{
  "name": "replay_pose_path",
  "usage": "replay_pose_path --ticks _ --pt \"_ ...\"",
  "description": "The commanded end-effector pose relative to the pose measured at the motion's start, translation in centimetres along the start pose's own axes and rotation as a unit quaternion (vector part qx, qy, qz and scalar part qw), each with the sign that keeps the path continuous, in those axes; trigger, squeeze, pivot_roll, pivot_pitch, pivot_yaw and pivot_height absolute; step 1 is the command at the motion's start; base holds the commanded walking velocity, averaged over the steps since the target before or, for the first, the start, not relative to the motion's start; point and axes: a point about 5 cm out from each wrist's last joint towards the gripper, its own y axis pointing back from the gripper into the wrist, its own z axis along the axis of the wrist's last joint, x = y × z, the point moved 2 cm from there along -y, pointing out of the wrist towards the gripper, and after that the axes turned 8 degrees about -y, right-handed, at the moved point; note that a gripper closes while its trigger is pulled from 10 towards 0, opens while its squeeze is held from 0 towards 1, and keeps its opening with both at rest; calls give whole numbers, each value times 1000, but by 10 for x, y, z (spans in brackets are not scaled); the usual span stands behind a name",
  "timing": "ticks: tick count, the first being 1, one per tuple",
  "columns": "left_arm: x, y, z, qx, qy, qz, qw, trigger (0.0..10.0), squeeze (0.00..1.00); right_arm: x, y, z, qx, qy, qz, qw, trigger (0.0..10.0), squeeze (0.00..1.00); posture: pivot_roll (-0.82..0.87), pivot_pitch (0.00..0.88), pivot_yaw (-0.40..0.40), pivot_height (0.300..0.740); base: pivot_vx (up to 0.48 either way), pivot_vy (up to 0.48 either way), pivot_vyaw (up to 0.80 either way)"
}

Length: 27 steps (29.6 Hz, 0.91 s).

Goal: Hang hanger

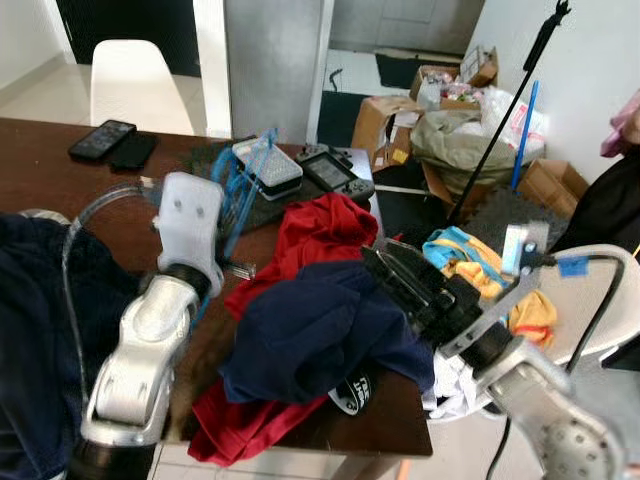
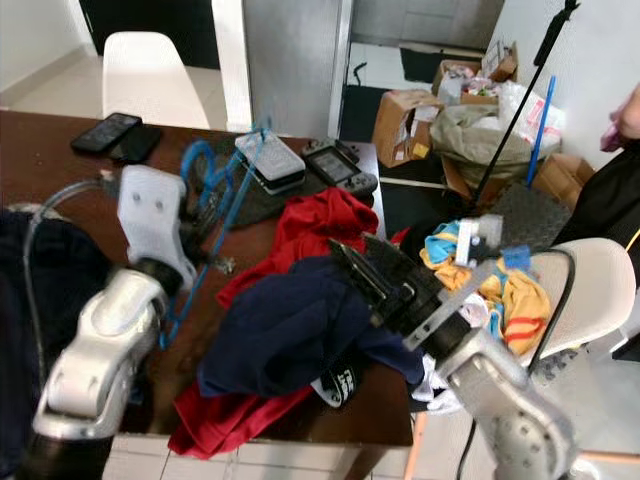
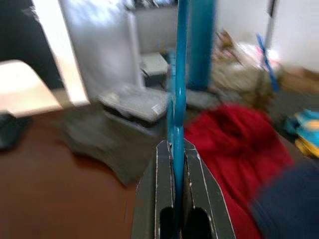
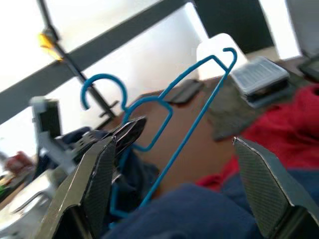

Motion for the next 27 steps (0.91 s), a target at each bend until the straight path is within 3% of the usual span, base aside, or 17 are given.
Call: replay_pose_path --ticks 1,3,11,15,16,21,27 --pt "-5 2 3 -6 8 -10 1000 10000 0 -3 3 3 -15 5 -18 1000 10000 0 47 104 -65 740 0 0 0" --pt "-15 9 0 -1 16 -17 1000 10000 0 -15 7 2 -55 10 -78 995 10000 0 39 107 -64 740 0 0 0" --pt "-20 5 3 -11 12 -13 1000 10000 0 -32 14 8 -104 26 -145 984 10000 0 24 91 -59 740 0 0 0" --pt "-15 -1 6 -18 5 -1 1000 10000 0 -32 13 21 -125 35 -146 981 10000 0 20 80 -55 740 0 0 0" --pt "-11 -5 8 -23 1 9 1000 10000 0 -31 11 33 -142 50 -143 978 10000 0 15 54 -56 740 0 0 0" --pt "-9 -9 11 -29 -3 16 999 10000 0 -28 6 40 -146 60 -133 979 10000 0 22 46 -57 740 -48 0 0" --pt "-9 -7 10 -26 -12 15 999 10000 0 -28 -2 23 -131 54 -124 982 10000 0 59 17 -47 740 -80 0 0"
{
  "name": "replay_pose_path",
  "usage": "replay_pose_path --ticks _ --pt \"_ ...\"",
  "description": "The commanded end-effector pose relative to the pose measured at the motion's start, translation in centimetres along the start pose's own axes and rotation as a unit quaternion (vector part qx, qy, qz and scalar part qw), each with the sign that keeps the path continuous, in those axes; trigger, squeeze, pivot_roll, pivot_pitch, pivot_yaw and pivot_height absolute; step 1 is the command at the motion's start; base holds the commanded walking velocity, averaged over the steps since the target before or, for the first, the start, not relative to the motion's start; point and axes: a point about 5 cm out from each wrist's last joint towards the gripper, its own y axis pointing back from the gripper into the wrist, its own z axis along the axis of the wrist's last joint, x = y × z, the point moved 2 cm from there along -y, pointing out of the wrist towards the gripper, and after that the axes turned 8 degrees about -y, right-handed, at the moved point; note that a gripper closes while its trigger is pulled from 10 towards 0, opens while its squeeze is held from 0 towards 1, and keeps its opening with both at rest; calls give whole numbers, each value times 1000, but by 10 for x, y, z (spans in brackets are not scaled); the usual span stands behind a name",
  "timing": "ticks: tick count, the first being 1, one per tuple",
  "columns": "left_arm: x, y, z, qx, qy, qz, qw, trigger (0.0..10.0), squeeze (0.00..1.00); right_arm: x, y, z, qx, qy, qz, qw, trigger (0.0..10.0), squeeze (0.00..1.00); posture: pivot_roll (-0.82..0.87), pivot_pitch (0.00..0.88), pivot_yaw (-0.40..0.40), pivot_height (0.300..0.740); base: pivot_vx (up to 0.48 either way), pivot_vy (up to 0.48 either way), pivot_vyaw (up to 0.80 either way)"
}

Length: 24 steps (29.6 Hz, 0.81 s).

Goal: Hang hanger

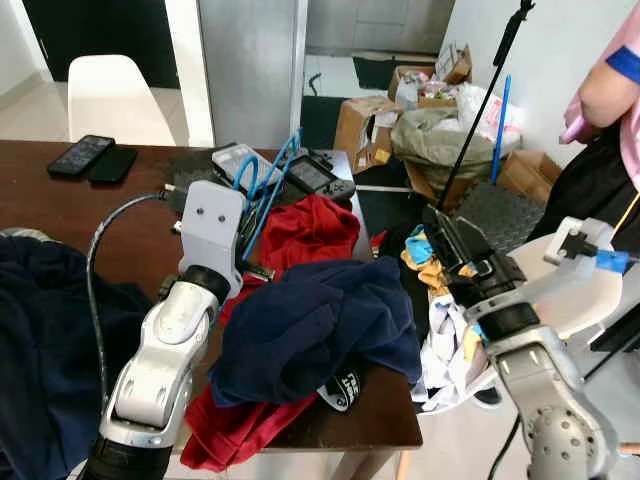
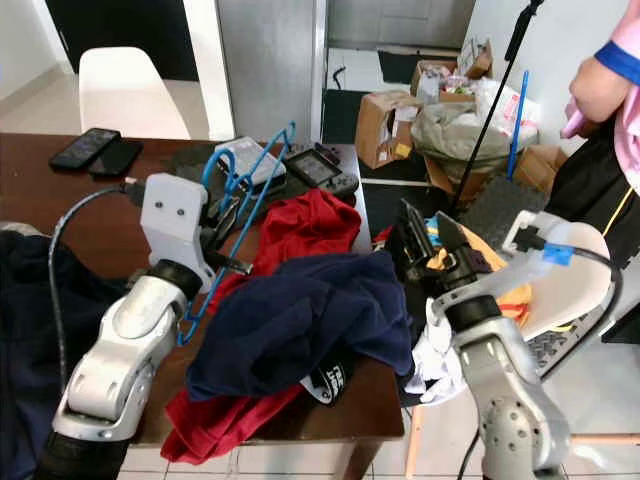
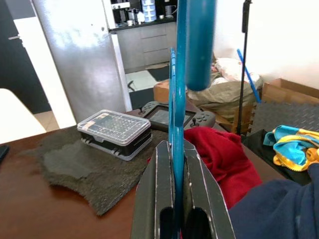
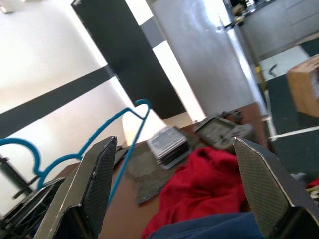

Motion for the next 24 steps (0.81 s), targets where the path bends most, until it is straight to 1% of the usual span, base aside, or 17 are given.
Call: replay_pose_path --ticks 1,2,4,6,8,11,12,14,16,18,19,22,24 --pt "0 1 -1 0 -8 1 1000 10000 0 -7 2 -15 18 6 -11 1000 10000 0 74 8 -45 740 -240 0 0" --pt "1 1 0 -1 -11 2 1000 10000 0 -9 3 -22 27 12 -13 999 10000 0 74 8 -45 740 -240 0 0" --pt "2 2 -1 -2 -14 5 1000 10000 0 -14 5 -37 70 54 -17 996 10000 0 91 0 -50 740 -240 0 0" --pt "4 2 -3 -1 -15 8 1000 10000 0 -16 4 -35 68 55 -19 996 10000 0 90 0 -46 740 -242 0 0" --pt "6 -1 -4 1 -17 12 1000 10000 0 -25 1 -28 60 60 -31 996 10000 0 87 0 -46 740 -247 0 0" --pt "7 -3 -4 -1 -17 14 1000 10000 0 -29 1 -27 59 59 -36 996 10000 0 91 0 -49 740 -255 0 0" --pt "7 -4 -4 0 -16 16 1000 10000 0 -32 2 -29 68 67 -42 995 10000 0 85 0 -53 740 -259 0 0" --pt "7 -3 -5 1 -13 19 1000 10000 0 -34 4 -29 73 69 -45 994 10000 0 82 0 -53 740 -259 0 0" --pt "7 1 -10 13 -9 18 1000 10000 0 -38 12 -28 76 59 -58 994 10000 0 70 13 -58 740 -261 0 0" --pt "3 7 -16 23 -8 12 1000 10000 0 -40 19 -29 76 59 -62 993 10000 0 66 22 -63 740 -261 0 0" --pt "3 7 -16 23 -8 12 1000 10000 0 -40 19 -29 76 59 -62 993 10000 0 66 22 -63 740 -259 0 0" --pt "-6 14 -22 35 6 -1 999 10000 0 -47 23 -27 73 74 -75 992 10000 0 52 27 -59 740 -260 0 0" --pt "-6 14 -22 35 6 -1 999 10000 0 -47 23 -27 73 74 -75 992 10000 0 52 27 -59 740 -259 0 0"
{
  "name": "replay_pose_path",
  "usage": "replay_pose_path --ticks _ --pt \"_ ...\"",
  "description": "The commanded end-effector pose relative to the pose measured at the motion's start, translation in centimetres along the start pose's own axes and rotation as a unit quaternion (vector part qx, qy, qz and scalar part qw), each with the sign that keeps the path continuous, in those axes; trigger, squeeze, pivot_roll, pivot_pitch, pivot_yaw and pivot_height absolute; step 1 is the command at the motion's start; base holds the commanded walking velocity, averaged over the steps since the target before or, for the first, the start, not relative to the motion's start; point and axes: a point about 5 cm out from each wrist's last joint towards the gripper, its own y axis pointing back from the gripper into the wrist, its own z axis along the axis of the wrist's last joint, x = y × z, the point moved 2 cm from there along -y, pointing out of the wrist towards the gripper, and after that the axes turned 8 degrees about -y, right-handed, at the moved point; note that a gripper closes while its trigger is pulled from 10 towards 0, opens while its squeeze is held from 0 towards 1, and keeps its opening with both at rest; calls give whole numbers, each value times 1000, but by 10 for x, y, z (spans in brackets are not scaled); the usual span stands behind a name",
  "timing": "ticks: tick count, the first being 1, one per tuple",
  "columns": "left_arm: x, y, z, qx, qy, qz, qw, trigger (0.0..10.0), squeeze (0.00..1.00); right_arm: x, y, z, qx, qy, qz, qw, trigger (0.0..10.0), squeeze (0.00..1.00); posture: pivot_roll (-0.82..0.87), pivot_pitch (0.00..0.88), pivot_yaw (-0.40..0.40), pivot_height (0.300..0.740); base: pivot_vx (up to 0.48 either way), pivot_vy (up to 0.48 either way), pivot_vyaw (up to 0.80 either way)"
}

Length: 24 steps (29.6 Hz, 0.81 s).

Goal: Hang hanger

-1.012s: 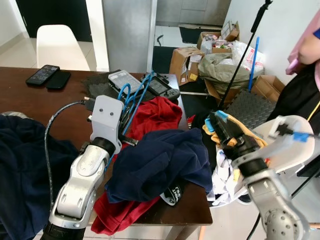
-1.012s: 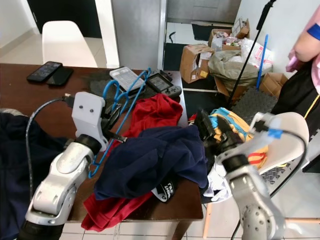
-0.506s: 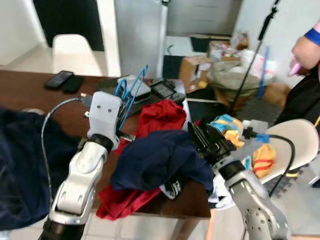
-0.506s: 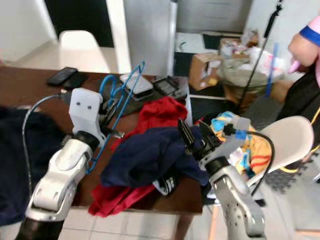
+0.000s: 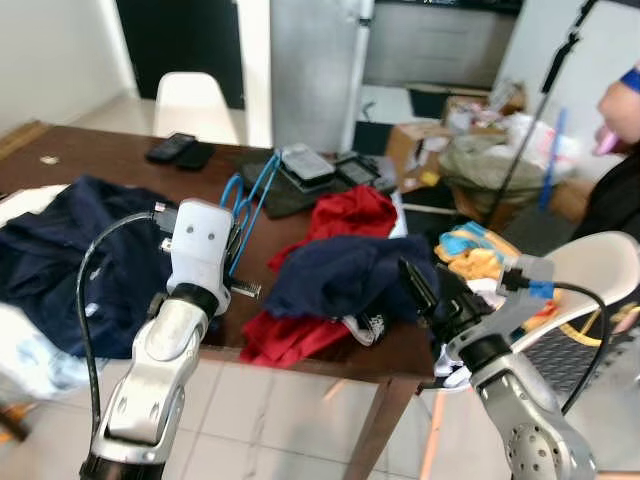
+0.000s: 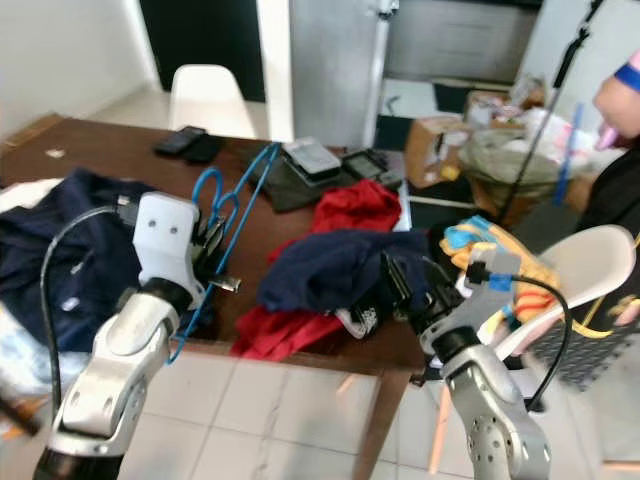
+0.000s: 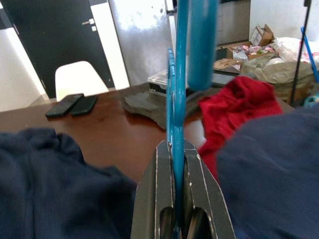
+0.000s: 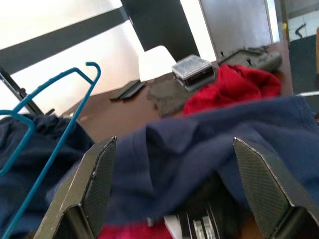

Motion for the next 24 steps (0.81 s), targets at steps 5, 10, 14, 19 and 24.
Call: replay_pose_path --ticks 5,10,14,19,24 --pt "-33 10 1 2 16 -81 997 10000 0 -10 10 -4 21 51 -41 998 10000 0 39 51 -54 740 -206 0 0" --pt "-38 21 -10 24 17 -96 995 10000 0 -20 19 -5 38 89 -81 992 10000 0 37 55 -54 740 -257 0 0" --pt "-18 33 -36 69 24 -60 995 10000 0 -54 43 4 46 144 -162 975 10000 0 34 63 -58 740 -65 0 0" --pt "2 47 -78 136 37 -20 990 10000 0 -97 81 -8 82 180 -245 949 10000 0 32 66 -63 740 0 0 0" --pt "8 70 -120 207 54 2 977 10000 0 -120 119 -36 134 188 -293 928 10000 0 24 68 -61 740 0 0 0"
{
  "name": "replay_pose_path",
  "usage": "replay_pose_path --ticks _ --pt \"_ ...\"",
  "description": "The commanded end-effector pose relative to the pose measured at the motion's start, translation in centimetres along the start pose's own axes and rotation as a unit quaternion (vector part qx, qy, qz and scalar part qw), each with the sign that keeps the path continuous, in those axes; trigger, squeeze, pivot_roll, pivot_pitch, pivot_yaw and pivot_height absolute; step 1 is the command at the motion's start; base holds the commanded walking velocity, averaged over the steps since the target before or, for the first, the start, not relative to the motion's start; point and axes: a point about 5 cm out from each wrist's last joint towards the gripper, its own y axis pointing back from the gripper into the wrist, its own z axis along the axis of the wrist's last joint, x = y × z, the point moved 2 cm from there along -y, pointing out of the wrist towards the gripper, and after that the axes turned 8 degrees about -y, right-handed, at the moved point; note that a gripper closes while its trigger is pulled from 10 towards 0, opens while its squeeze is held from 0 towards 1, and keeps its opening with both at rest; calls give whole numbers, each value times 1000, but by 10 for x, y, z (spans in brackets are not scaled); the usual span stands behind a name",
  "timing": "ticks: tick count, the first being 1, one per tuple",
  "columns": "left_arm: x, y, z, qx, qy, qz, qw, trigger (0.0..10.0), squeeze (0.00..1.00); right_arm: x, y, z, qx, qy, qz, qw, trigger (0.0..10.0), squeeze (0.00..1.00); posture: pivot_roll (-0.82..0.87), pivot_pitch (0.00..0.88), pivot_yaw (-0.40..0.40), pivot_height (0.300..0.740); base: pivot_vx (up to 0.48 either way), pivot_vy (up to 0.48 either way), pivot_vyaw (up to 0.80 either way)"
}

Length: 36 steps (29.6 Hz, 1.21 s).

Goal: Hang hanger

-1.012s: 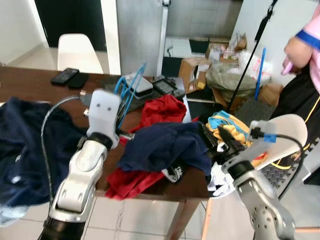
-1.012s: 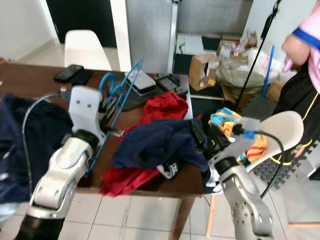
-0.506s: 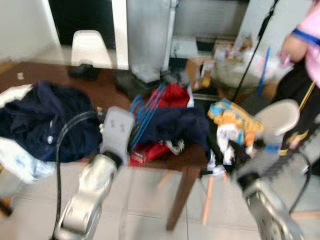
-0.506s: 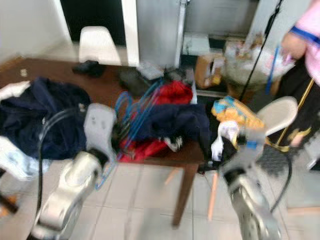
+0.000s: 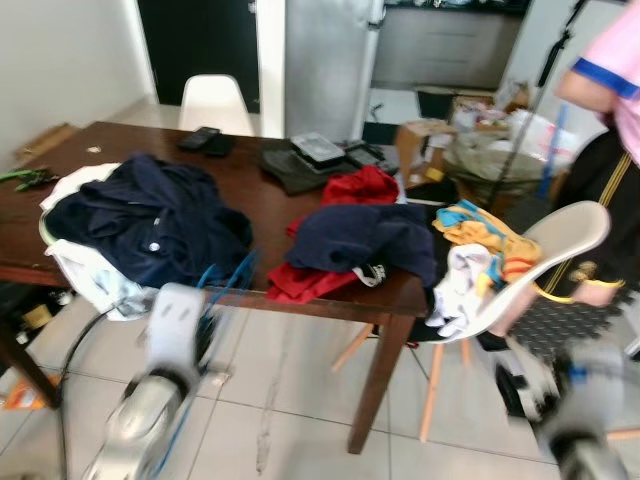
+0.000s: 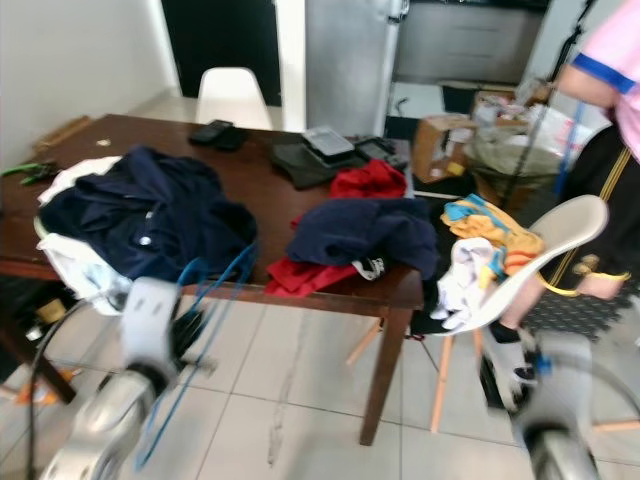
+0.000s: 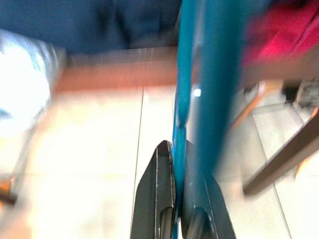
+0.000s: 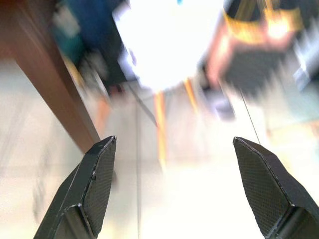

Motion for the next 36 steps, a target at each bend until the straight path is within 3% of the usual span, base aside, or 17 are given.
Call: replay_pose_path --ticks 1,3,11,20,24,25,26,30,32,34,35,36 --pt "-5 -2 -4 3 4 -4 1000 10000 0 6 -2 3 -16 5 7 1000 10000 0 22 67 -60 740 0 0 0" --pt "-3 5 -32 44 9 10 999 10000 0 -2 8 -20 10 5 -14 1000 10000 0 13 71 -54 740 0 0 0" --pt "-13 10 -45 53 4 -15 999 10000 0 -6 17 -35 13 -1 -18 1000 10000 0 6 77 -49 740 0 0 0" --pt "-22 6 -27 -6 4 -58 998 10000 0 0 20 -42 3 -36 0 999 10000 0 15 83 -42 740 0 0 0" --pt "-34 7 -6 -59 18 -119 991 10000 0 7 21 -49 3 -61 17 998 10000 0 24 83 -43 740 0 0 0" --pt "-41 8 4 -82 19 -158 984 10000 0 10 21 -51 4 -70 22 997 10000 0 25 84 -44 740 0 0 0" --pt "-41 8 4 -82 19 -158 984 10000 0 10 21 -51 4 -70 22 997 10000 0 25 84 -44 740 0 0 0" --pt "-72 19 38 -144 49 -301 941 10000 0 13 20 -60 8 -80 27 996 10000 0 23 87 -44 740 0 0 0" --pt "-72 19 38 -144 49 -301 941 10000 0 13 20 -60 8 -80 27 996 10000 0 23 87 -44 740 0 0 0" --pt "-86 29 49 -155 60 -372 913 10000 0 12 19 -65 13 -83 25 996 10000 0 10 94 -37 740 0 0 0" --pt "-86 29 49 -155 60 -372 913 10000 0 12 19 -65 13 -83 25 996 10000 0 10 94 -37 740 0 0 0" --pt "-91 35 52 -152 57 -411 897 10000 0 8 18 -69 16 -86 22 996 10000 0 4 96 -31 740 0 0 0"
